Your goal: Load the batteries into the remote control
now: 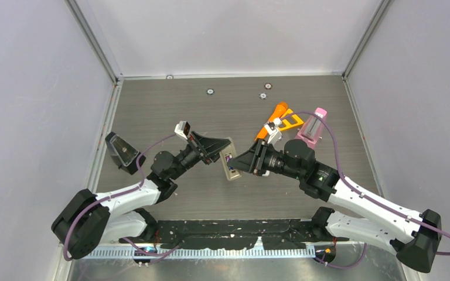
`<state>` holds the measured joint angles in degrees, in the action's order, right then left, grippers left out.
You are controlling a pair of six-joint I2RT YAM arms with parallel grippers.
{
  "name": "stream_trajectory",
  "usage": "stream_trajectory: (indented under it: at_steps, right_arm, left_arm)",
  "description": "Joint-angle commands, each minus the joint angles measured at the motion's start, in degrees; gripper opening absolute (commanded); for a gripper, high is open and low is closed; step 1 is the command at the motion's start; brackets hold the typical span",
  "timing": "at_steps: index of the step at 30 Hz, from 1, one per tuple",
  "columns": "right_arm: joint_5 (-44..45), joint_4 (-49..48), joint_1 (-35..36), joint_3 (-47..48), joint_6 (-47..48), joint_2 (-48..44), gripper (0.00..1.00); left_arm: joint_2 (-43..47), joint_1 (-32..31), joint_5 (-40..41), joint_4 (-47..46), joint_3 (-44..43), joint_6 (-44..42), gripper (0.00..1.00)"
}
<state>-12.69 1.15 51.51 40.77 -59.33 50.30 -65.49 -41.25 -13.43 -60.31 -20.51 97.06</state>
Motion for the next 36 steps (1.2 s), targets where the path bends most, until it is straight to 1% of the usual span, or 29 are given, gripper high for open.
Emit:
stream_trajectory:
  at_steps: [1, 7, 11, 14, 18, 21, 28, 30, 32, 33, 34, 35, 36]
  right_arm:
    - [-0.06, -0.46, 0.09, 0.13, 1.62, 2.21, 0.14]
    - [1.01, -0.27, 0.09, 0.1, 1.23, 3.02, 0.12]
    - [0.85, -3.54, 0.08, -0.48, -0.19, 3.84, 0.14]
    - [1.41, -4.68, 0.07, -1.05, -1.63, 4.34, 0.09]
    - [2.49, -4.63, 0.1, -1.06, -2.64, 5.46, 0.09]
    - [3.59, -4.73, 0.02, -1.38, -3.41, 5.94, 0.14]
    - [4.4, -6.18, 0.05, -2.15, -6.05, 7.05, 0.19]
    - [4.08, -6.65, -0.04, -2.47, -6.49, 7.21, 0.23]
    - [3.77, -7.18, -0.06, -2.69, -6.57, 7.08, 0.29]
    - [3.49, -7.41, -0.06, -2.93, -6.58, 6.95, 0.35]
    - [3.48, -7.77, -0.08, -3.09, -6.59, 6.46, 0.38]
    - [3.42, -7.93, -0.09, -3.38, -6.54, 6.16, 0.42]
    - [3.44, -8.05, -0.09, -3.44, -6.4, 5.45, 0.44]
  left_arm:
    - [1.69, -1.11, -1.56, -4.04, -0.93, 1.99, 0.0]
    - [1.86, -1.15, -1.95, -2.98, -1.07, 3.1, 0.0]
    - [2.37, -1.27, -2.35, -1.19, -1.14, 3.63, 0.0]
    - [2.6, -1.37, -2.35, 0.03, -1.13, 3.83, 0.0]
    - [2.61, -1.46, -2.3, 0.46, -0.68, 4.45, 0.0]
    - [2.66, -1.5, -2.3, 0.46, -0.5, 4.4, 0.0]
    - [3.01, -1.55, -1.73, 0.8, -0.15, 3.52, 0.0]
    - [3.07, -1.55, -1.41, 0.85, 0.02, 3.3, 0.0]
    - [3.19, -1.55, -0.76, 1.06, 0.39, 3.14, 0.0]
    - [3.19, -1.47, -0.41, 1.15, 0.56, 3.01, 0.0]
    - [3.19, -1.48, -0.06, 1.12, 0.76, 2.9, 0.0]
    - [3.18, -1.46, 0.2, 1.16, 1.0, 2.73, 0.0]
    - [3.11, -1.39, 0.5, 1.16, 1.19, 2.58, 0.0]
